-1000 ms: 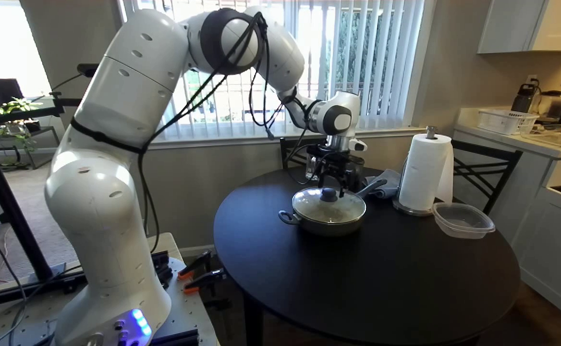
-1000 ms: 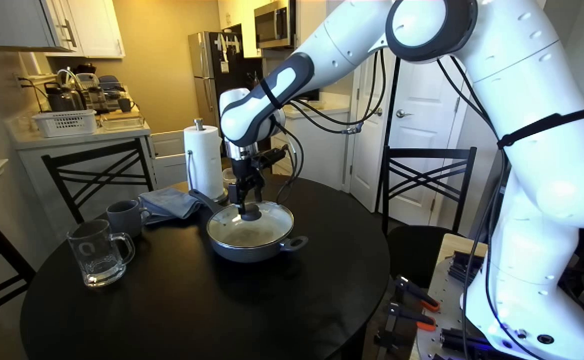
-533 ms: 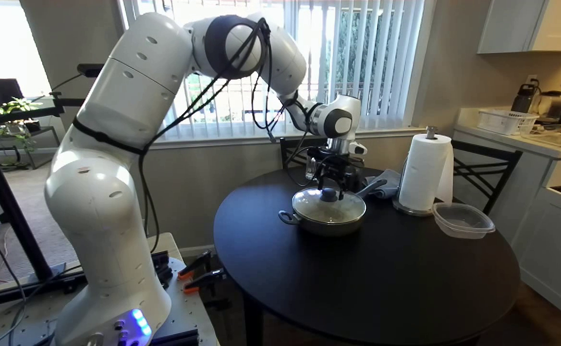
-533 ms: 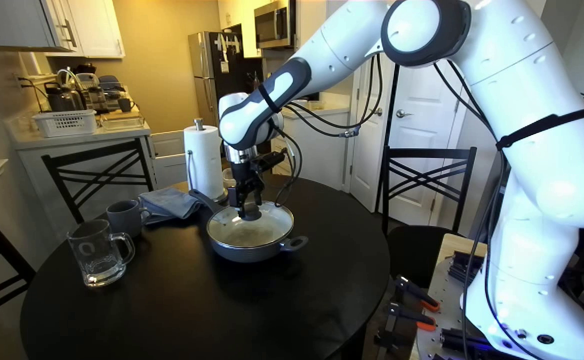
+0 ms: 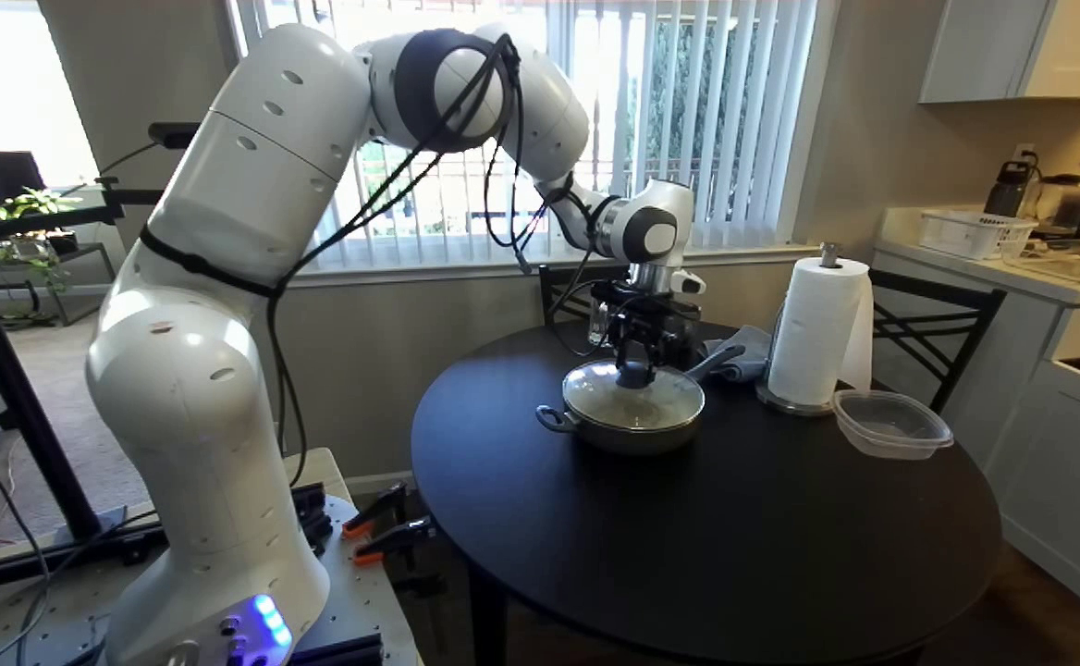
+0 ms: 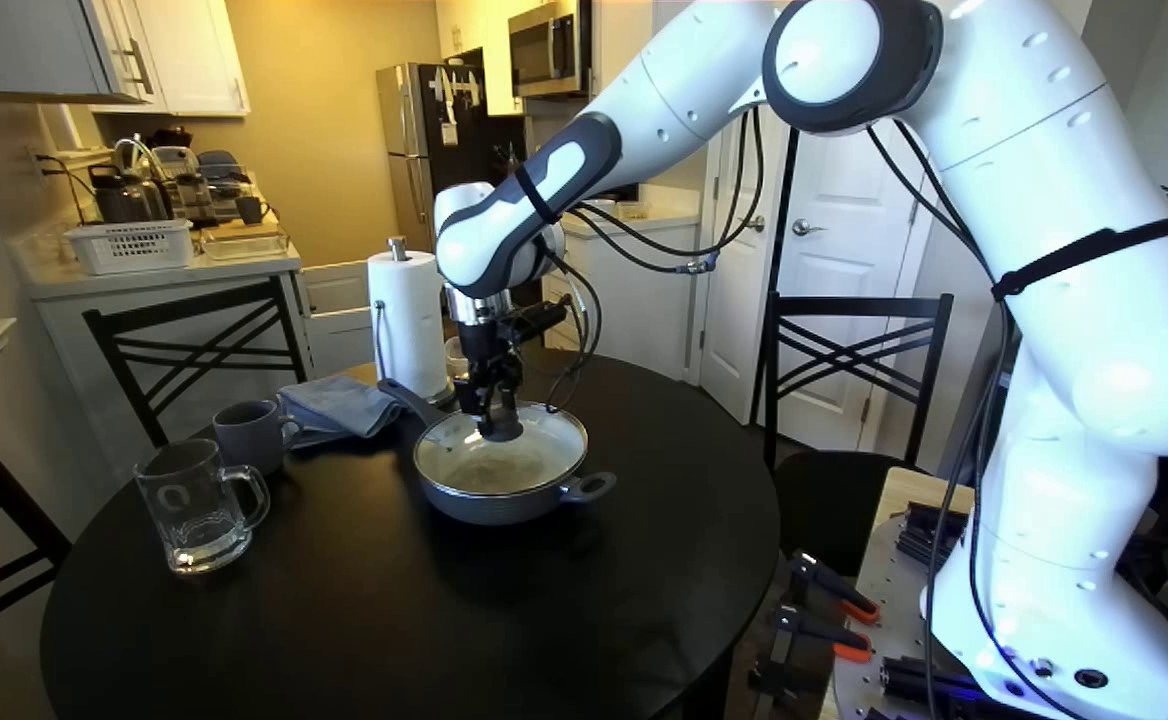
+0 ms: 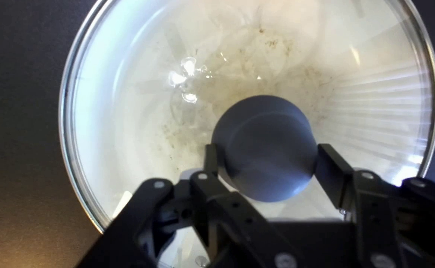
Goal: Take the lid off the pot
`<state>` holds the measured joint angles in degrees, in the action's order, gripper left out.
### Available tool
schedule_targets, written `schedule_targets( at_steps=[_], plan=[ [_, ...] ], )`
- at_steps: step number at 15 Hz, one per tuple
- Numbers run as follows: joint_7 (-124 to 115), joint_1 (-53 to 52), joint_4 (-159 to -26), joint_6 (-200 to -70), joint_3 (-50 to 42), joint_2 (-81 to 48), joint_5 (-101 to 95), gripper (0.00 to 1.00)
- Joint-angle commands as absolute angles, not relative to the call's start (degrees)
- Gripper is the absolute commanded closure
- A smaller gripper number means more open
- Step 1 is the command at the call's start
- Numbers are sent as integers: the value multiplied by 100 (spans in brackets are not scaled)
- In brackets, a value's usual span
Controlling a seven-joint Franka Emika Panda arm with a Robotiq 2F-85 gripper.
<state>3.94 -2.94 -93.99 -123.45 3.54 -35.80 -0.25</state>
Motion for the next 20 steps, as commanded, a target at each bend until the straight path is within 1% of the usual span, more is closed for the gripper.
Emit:
schedule_targets(
  at_steps=[1,2,6,7,8,9,10,11,18,19,20],
  plan=[
    [420,-244,-9316,-12169,373,-3586,74,59],
    [410,-248,-9307,-12165,365,-3586,67,66],
    [410,-244,-9289,-12140,361,-3587,68,67],
    [407,-242,-9288,-12121,362,-3585,73,17],
    [412,-241,-9284,-12121,361,-3592,72,16],
    [410,-241,-9281,-12101,360,-3593,73,12],
    [407,-240,-9278,-12093,355,-3596,70,5],
    [390,-244,-9280,-12061,346,-3587,65,0],
    [358,-244,-9230,-11845,316,-3600,64,0],
    [402,-233,-9228,-11860,330,-3601,74,25],
    [426,-231,-9230,-11867,338,-3595,72,26]
  ],
)
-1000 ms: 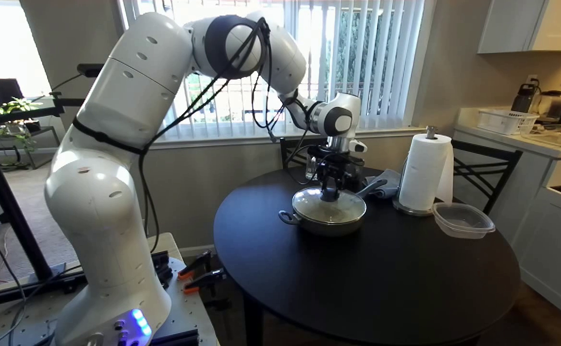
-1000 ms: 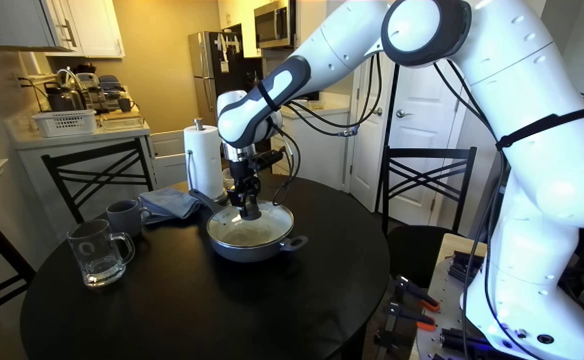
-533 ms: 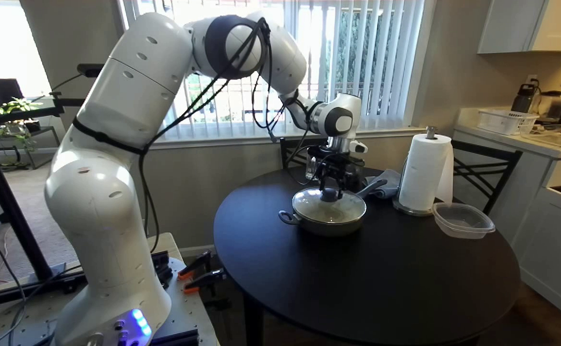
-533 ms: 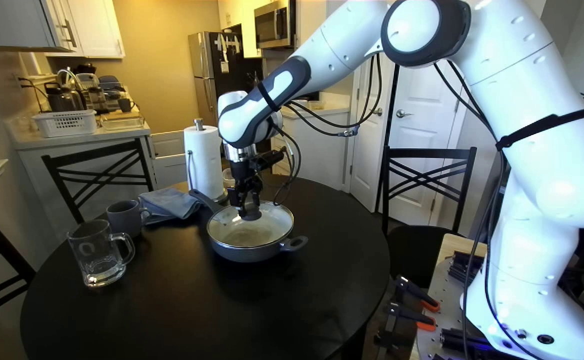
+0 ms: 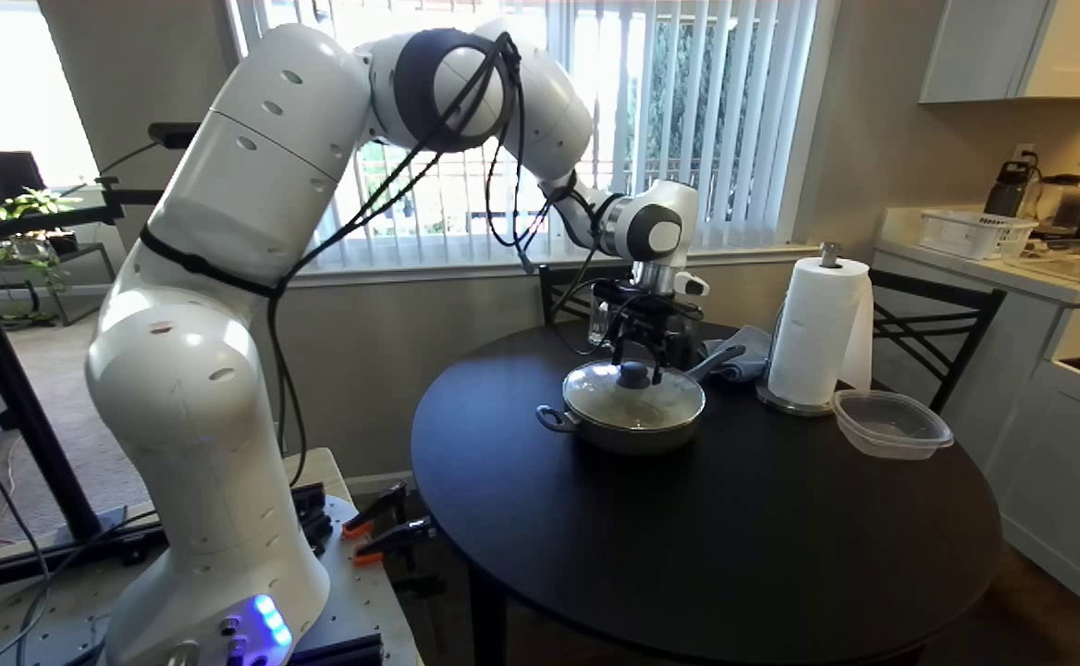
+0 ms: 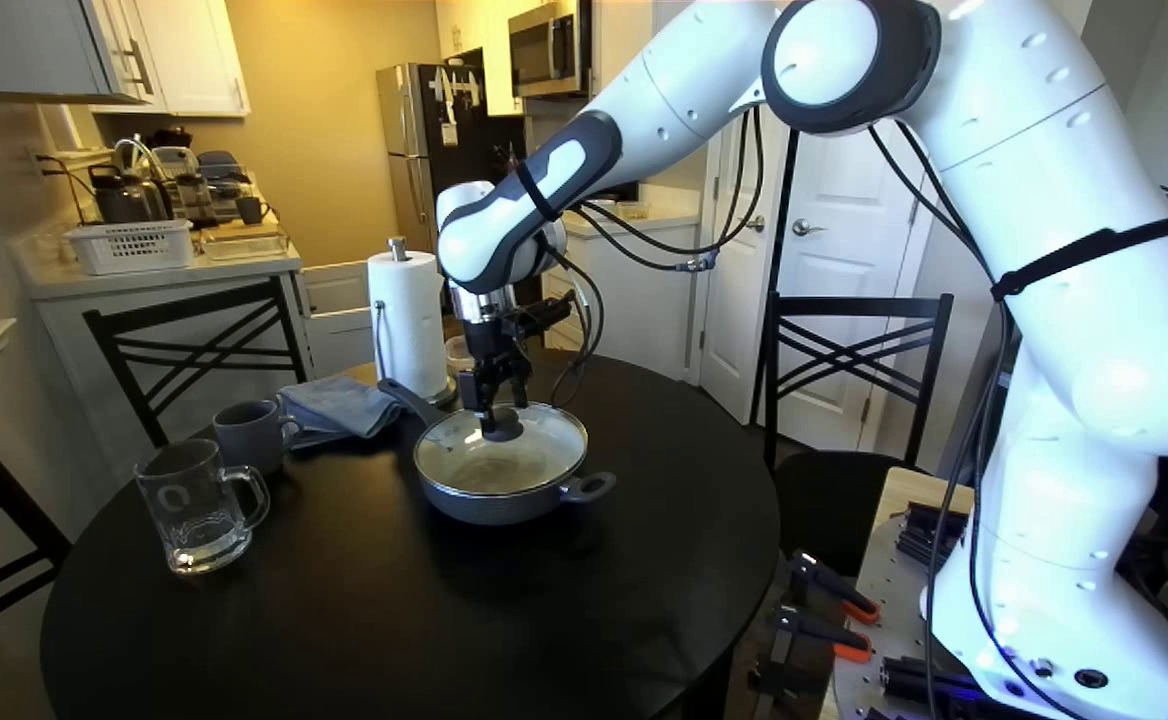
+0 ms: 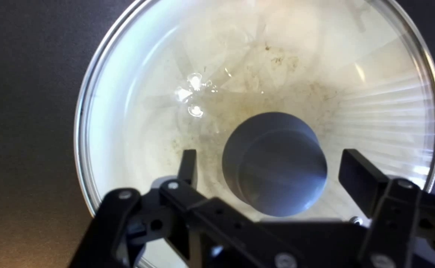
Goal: Take the lid off the pot
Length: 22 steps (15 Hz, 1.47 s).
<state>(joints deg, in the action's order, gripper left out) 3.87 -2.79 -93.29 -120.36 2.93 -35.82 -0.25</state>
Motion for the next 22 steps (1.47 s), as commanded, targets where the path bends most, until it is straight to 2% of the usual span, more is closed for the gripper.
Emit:
schedule_targets(
  at_steps=[1,6,7,22],
  plan=[
    [483,-221,-9232,-11895,357,-3596,79,33],
    [519,-215,-9210,-11889,409,-3601,103,66],
    [518,-214,-9208,-11892,408,-3601,99,68],
    [341,-138,-9581,-12149,297,-2763,117,68]
  ],
)
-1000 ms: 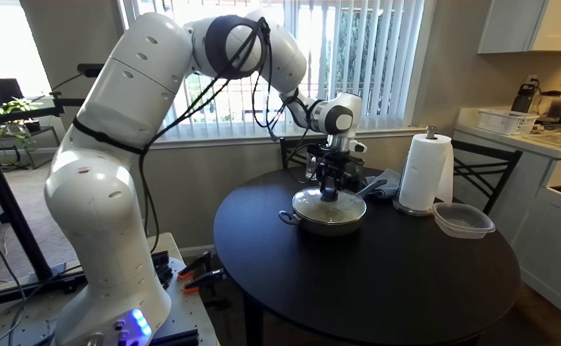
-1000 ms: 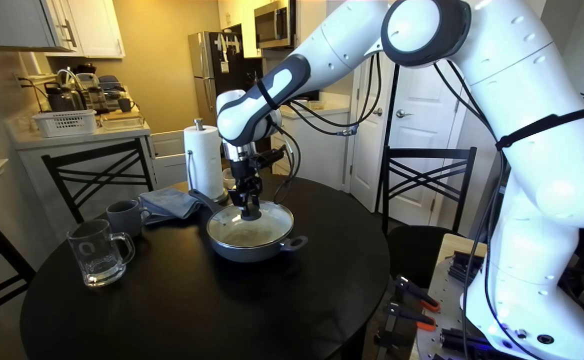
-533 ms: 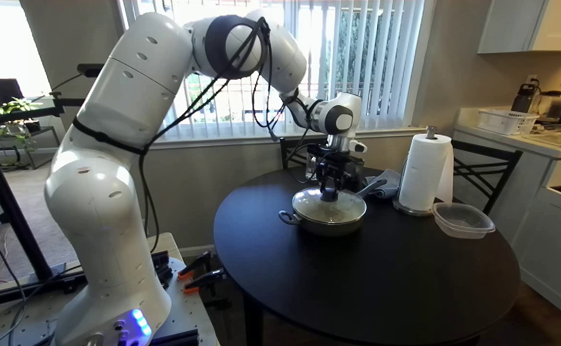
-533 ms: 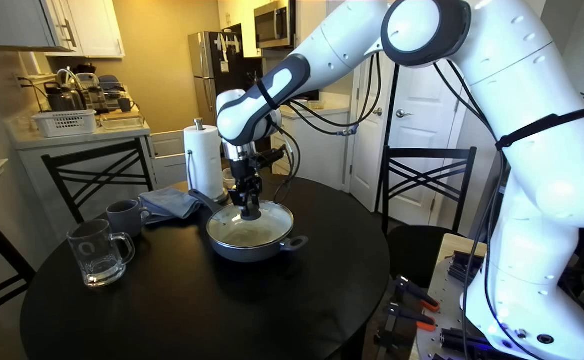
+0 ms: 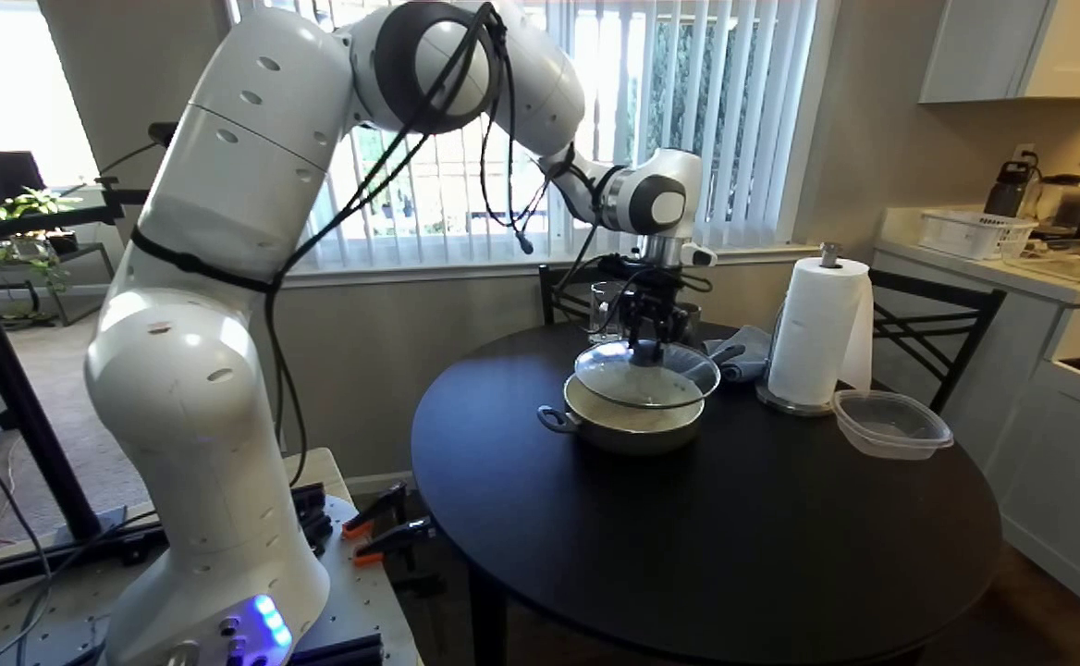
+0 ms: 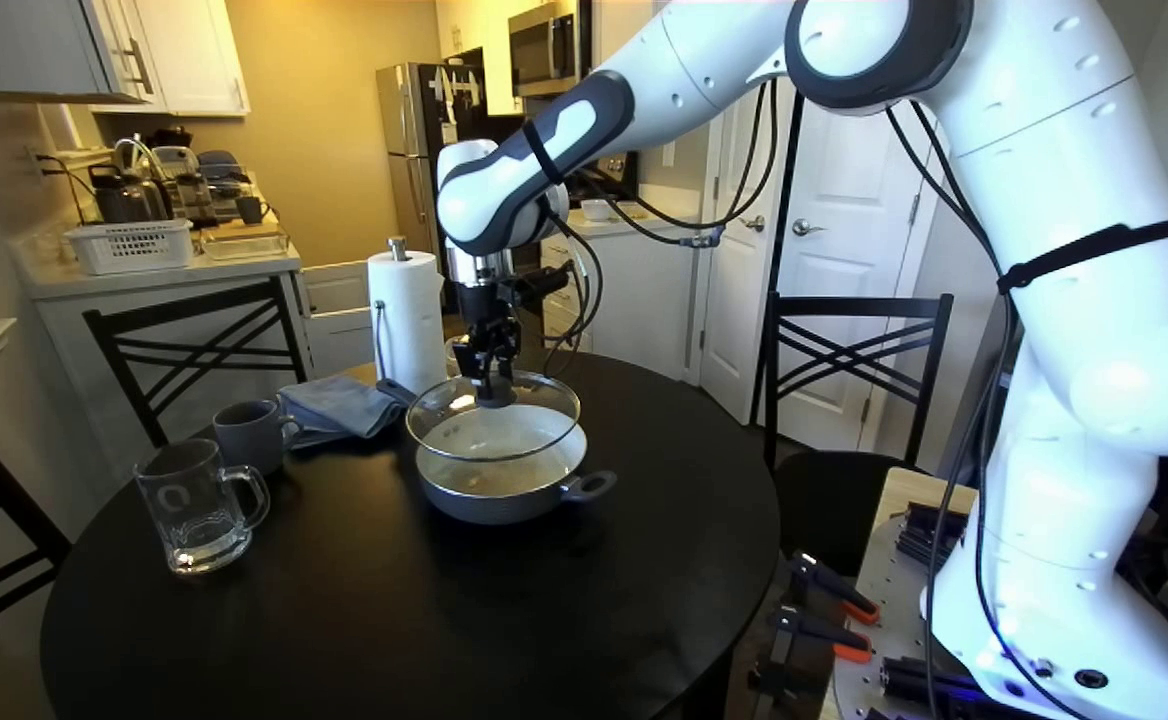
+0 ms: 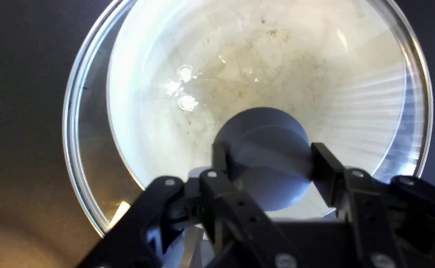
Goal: Take the lid off the pot
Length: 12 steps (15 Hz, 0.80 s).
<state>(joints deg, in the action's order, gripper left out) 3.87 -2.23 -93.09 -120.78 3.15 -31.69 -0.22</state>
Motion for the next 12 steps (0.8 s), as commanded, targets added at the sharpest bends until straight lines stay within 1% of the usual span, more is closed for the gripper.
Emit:
schedule_targets(
  at_steps=[1,6,12],
  plan=[
    [313,-116,-9581,-12143,262,-2747,120,68],
    [171,93,-9746,-12161,73,-2634,174,68],
    [134,621,-10450,-12553,-224,-2117,610,68]
  ],
)
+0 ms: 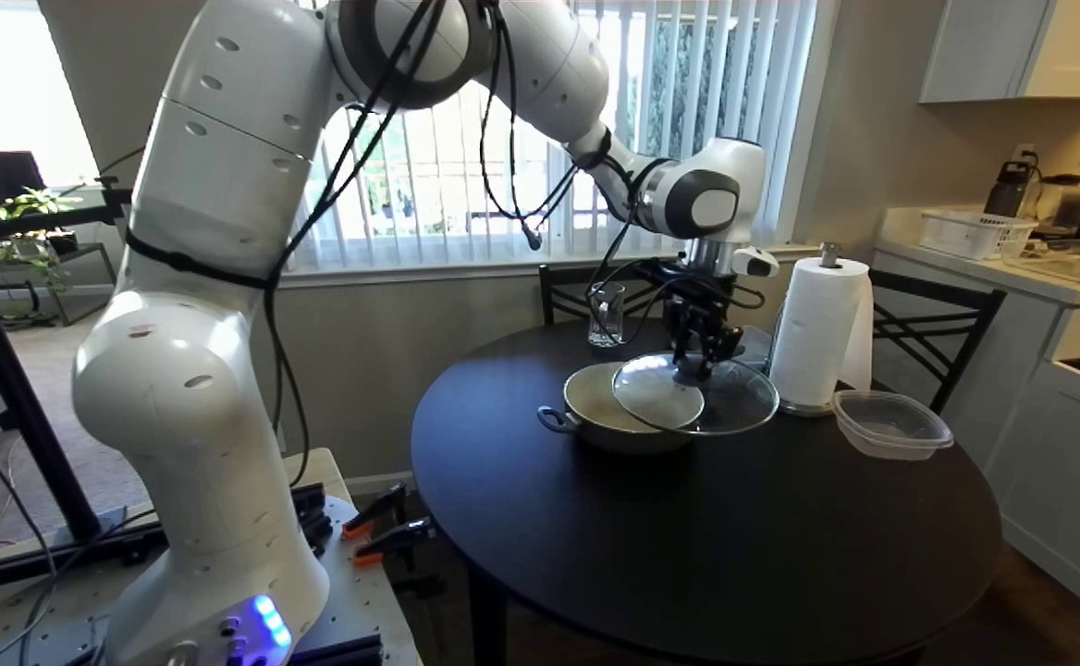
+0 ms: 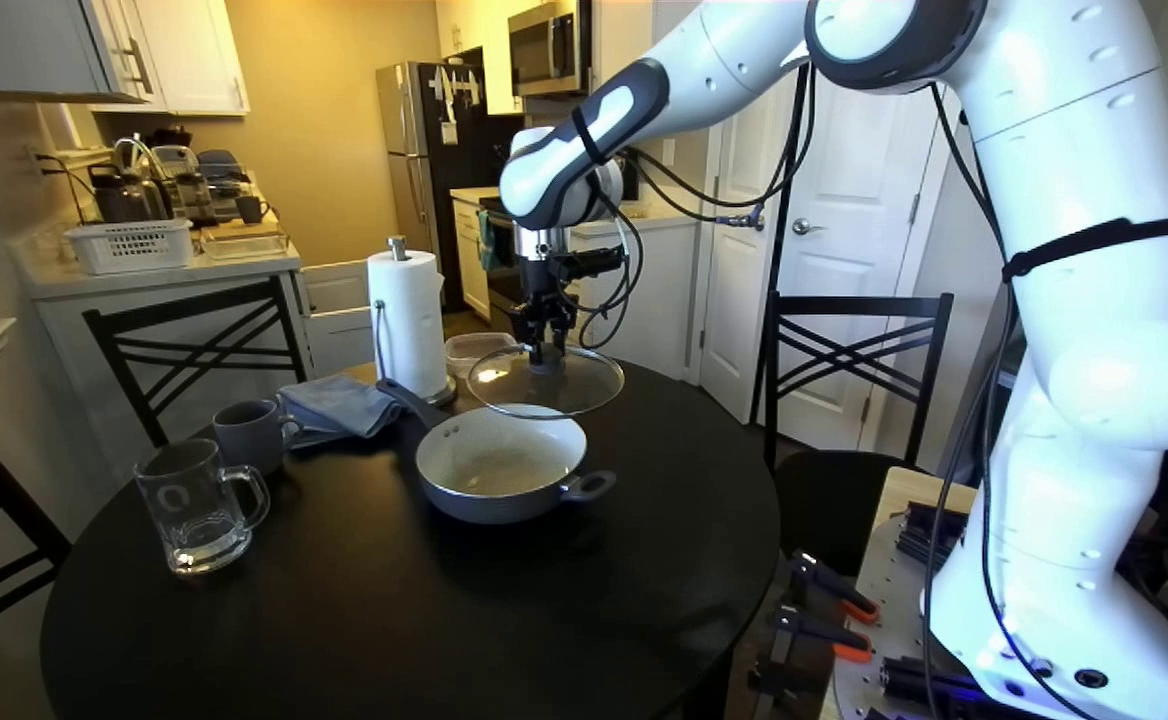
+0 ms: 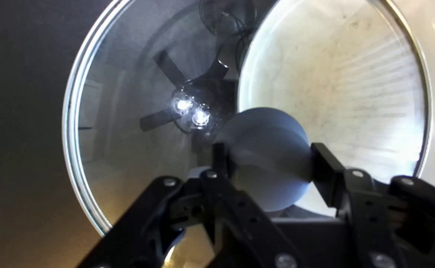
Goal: Take the lid off the pot
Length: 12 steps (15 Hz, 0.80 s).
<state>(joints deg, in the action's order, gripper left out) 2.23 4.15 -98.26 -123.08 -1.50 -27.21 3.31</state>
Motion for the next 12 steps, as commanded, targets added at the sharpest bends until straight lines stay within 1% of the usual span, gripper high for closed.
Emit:
schedule_targets(
  at_steps=[1,6,12],
  plan=[
    [136,707,-10587,-12652,-276,-2051,690,68],
    [48,961,-11062,-12938,-551,-1940,824,68],
    [-662,895,-11304,-12989,-979,-2124,382,68]
  ],
)
